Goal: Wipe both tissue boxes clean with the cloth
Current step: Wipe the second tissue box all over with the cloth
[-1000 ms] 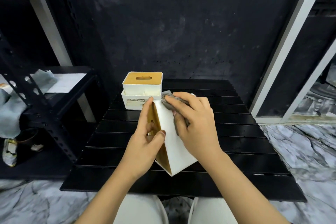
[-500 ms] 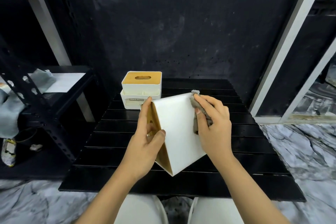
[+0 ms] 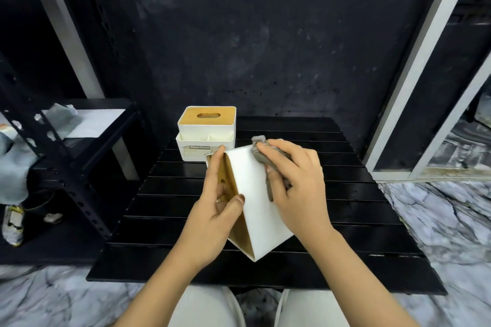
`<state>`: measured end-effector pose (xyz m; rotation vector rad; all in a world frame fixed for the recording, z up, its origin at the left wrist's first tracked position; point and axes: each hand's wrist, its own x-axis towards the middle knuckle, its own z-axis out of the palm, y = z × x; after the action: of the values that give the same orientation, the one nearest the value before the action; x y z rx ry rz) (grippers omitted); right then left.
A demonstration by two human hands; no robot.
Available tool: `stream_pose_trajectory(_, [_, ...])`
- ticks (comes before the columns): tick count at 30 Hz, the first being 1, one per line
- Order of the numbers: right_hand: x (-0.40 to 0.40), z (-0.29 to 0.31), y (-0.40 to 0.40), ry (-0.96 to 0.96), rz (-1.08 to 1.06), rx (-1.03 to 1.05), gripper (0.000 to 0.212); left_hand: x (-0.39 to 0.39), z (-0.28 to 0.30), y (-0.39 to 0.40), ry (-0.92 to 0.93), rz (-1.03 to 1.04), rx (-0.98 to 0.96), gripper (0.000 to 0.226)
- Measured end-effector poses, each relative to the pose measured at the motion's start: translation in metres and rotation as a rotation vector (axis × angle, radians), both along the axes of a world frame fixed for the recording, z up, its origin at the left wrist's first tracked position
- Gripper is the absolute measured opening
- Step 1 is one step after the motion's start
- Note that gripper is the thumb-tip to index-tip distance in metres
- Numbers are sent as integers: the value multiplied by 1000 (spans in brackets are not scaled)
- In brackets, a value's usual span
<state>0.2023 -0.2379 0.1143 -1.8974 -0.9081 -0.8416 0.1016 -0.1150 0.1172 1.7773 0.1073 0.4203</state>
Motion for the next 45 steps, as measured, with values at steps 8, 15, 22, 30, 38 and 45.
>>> stream_pose_trajectory(8, [-22, 9, 11, -140, 52, -101, 37, -2, 0, -3, -31, -13, 34, 76])
stream_pose_trajectory(15, [1, 32, -9, 109, -14, -218, 33, -4, -4, -4, -9, -22, 29, 78])
stream_pose_trajectory(22, [7, 35, -29, 451, 154, -27, 32, -7, -7, -8, 22, -10, 37, 76])
stream_pose_trajectory(30, [-3, 12, -29, 479, 152, 92, 33, -3, -4, -10, -32, -2, -175, 38])
stream_pose_trajectory(38, [-9, -9, -26, 474, 120, 109, 35, 5, -11, -10, -46, 48, -204, 27])
stream_pose_trajectory(45, [-8, -12, -30, 448, 94, 18, 39, 4, -21, -8, -86, 73, -118, 63])
